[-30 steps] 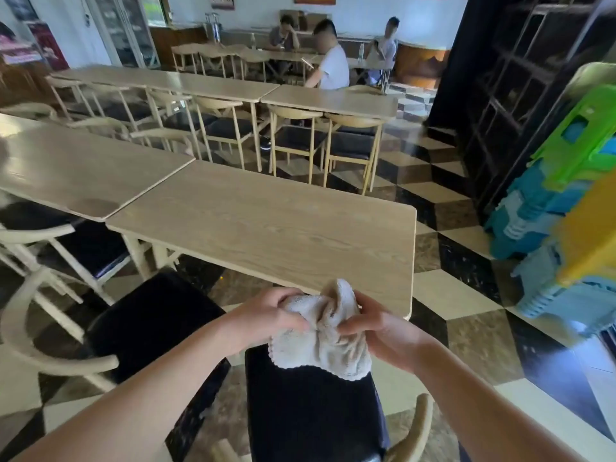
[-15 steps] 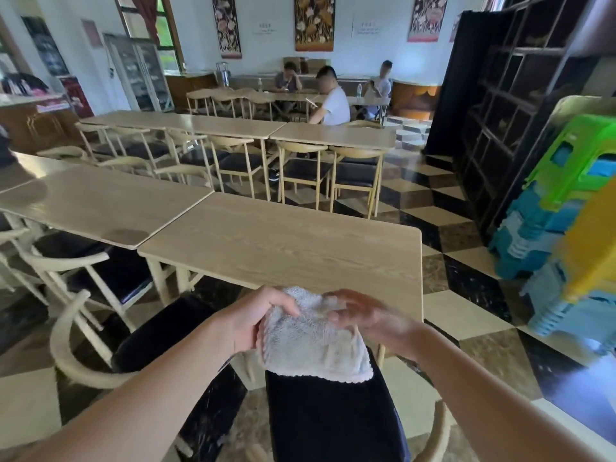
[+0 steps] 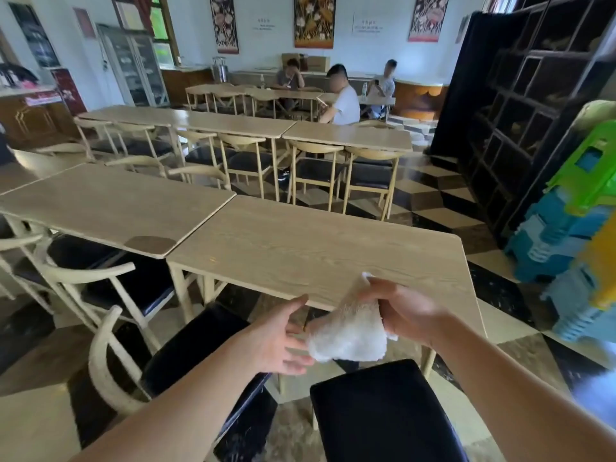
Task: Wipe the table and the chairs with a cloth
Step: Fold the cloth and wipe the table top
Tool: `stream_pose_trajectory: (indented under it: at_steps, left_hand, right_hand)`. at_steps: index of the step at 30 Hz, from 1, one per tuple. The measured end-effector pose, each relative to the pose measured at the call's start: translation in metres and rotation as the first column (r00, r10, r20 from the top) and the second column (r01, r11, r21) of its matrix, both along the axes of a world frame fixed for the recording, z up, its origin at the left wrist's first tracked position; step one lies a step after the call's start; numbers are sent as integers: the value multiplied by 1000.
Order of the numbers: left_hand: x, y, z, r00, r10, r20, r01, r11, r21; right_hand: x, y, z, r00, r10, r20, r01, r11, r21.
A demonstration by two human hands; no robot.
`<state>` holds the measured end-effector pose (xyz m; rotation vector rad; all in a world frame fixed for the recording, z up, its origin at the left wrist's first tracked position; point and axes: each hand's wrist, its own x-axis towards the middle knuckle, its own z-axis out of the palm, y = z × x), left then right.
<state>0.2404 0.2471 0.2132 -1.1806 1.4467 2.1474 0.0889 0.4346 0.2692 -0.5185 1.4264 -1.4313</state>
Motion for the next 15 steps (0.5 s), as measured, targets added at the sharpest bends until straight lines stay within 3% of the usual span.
stream_pose_trajectory:
  at_steps: [2,4,6,10,15]
  left_hand:
    - [1,-7,-5,996,-76,-56,84,985,153]
    - [-8,-18,-4,990,-33,-137,62,974,218]
    - [-20,-32,-2,986,9,-165,20,985,172]
    - [-38,-63,-3,987,-58,-151,51,998,-48]
    - [-64,-100,5,941,47,-334,-45,999,14]
  right_hand:
    - [2,-18,-2,994,-47,102,53,997,-56]
    - [-1,-34,-4,986,-72,150,87,992,-96]
    - [-9,-47,-7,983,-90,158,112,985,-135]
    - [-32,-73,-22,960,-188,208,215,970,-114]
    - [-64,-112,-38,934,-213,287,241,969,-62]
